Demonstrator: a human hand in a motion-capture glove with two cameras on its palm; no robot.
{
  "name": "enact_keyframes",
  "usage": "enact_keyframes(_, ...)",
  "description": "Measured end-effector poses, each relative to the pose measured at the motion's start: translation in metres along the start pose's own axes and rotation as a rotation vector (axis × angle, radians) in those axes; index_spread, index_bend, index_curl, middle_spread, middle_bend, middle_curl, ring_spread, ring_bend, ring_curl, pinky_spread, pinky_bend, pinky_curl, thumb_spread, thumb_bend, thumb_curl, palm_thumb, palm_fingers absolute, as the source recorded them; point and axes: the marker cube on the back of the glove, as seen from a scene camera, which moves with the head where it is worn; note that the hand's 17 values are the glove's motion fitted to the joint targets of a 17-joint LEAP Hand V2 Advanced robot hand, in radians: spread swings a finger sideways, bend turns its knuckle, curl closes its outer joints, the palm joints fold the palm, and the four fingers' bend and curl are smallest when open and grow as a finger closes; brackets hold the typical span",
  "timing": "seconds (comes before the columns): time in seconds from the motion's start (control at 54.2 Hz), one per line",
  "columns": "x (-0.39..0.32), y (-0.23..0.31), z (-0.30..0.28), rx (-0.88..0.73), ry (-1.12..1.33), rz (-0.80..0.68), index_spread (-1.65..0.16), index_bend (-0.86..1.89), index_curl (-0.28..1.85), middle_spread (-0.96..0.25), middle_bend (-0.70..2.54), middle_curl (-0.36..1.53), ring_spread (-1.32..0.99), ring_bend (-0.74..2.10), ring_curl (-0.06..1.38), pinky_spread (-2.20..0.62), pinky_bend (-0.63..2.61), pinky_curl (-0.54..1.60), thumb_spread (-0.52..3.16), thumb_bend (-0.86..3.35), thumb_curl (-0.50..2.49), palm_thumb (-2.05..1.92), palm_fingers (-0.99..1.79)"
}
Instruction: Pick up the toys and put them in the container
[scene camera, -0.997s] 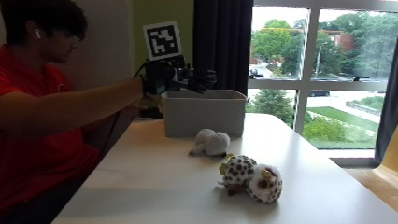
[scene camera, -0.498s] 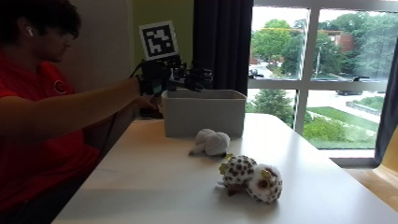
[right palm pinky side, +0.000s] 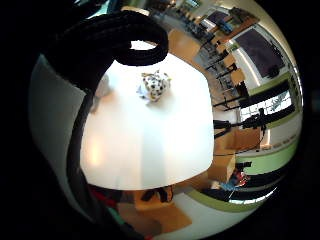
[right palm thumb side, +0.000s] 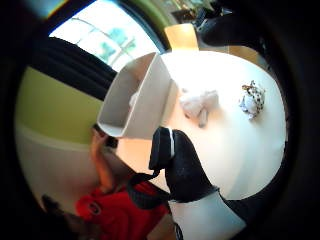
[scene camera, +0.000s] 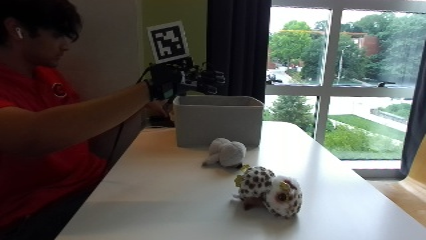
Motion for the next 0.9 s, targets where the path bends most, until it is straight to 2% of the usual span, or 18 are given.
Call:
enact_keyframes(0.092,-0.004,-0.004,-0.001,0.011,-0.001,0.042,-0.44,0.31,0.49,-0.15,0.17,0.27,-0.12,0.31,0.29,0.01,1.0,0.32,1.25,-0.02,0.34,0.0,0.08)
enact_keyframes(0.369,-0.01,-0.005,0.001,0.015,-0.01,-0.085,-0.43,0.33,0.49,-0.15,0.16,0.27,-0.12,0.3,0.29,0.01,1.0,0.32,1.25,-0.02,0.34,0.0,0.08)
enact_keyframes(0.591,-0.005,-0.003,0.0,0.021,-0.016,-0.066,-0.43,0.34,0.49,-0.15,0.16,0.27,-0.12,0.29,0.29,0.01,0.99,0.32,1.25,-0.02,0.34,0.0,0.07)
enact_keyframes(0.757,-0.005,-0.005,-0.001,0.02,-0.03,0.074,-0.43,0.34,0.49,-0.15,0.16,0.27,-0.12,0.29,0.3,0.01,0.98,0.32,1.25,-0.02,0.34,0.0,0.08)
enact_keyframes(0.905,-0.003,0.003,-0.001,0.033,0.037,-0.025,-0.43,0.34,0.49,-0.14,0.17,0.27,-0.12,0.29,0.3,0.01,0.98,0.33,1.25,-0.02,0.34,0.0,0.08)
